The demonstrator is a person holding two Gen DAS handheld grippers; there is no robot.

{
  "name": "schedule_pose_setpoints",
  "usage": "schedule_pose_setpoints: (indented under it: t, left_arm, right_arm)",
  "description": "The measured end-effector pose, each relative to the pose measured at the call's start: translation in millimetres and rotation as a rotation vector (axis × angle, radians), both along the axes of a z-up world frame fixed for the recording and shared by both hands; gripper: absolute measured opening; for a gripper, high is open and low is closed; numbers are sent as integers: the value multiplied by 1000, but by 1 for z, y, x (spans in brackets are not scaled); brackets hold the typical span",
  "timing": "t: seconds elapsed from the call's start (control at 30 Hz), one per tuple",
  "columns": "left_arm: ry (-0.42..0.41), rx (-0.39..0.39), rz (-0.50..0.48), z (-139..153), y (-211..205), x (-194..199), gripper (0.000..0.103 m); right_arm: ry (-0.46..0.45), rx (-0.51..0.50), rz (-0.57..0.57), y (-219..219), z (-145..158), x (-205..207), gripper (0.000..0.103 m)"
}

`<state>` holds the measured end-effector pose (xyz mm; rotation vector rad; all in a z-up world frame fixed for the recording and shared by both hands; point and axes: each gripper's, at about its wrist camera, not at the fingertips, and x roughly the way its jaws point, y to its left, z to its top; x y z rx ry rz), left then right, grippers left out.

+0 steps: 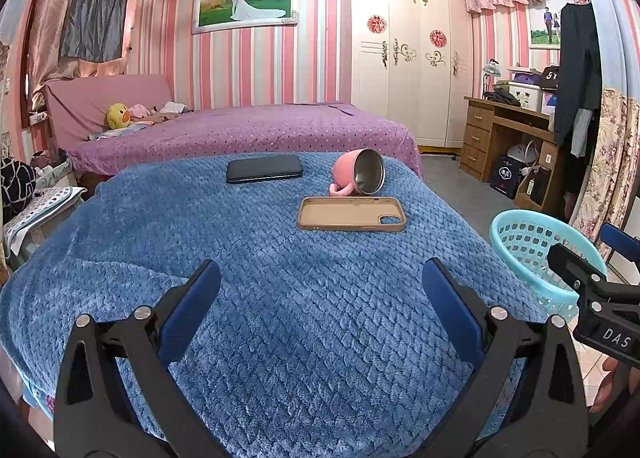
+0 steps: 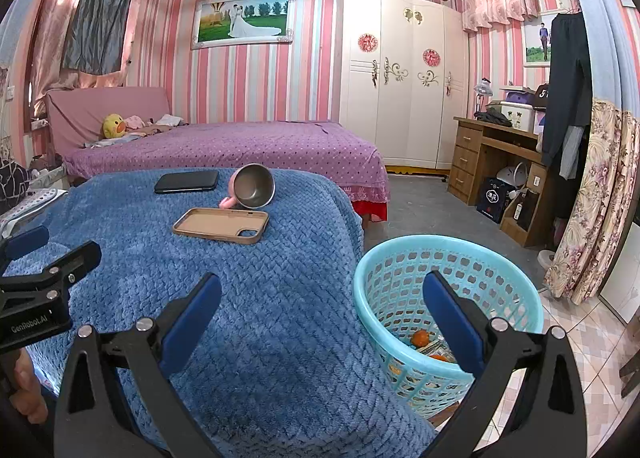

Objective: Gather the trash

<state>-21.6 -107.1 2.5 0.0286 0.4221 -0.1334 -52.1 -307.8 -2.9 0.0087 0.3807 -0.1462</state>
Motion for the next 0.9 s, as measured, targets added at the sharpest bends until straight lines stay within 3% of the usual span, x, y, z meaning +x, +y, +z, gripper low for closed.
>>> schedule_pose_setpoints:
  t: [0.9]
  left_arm:
    - [4,-6,9,1,0,1,98]
  right_arm:
    - [0,-5,6,0,1,0,98]
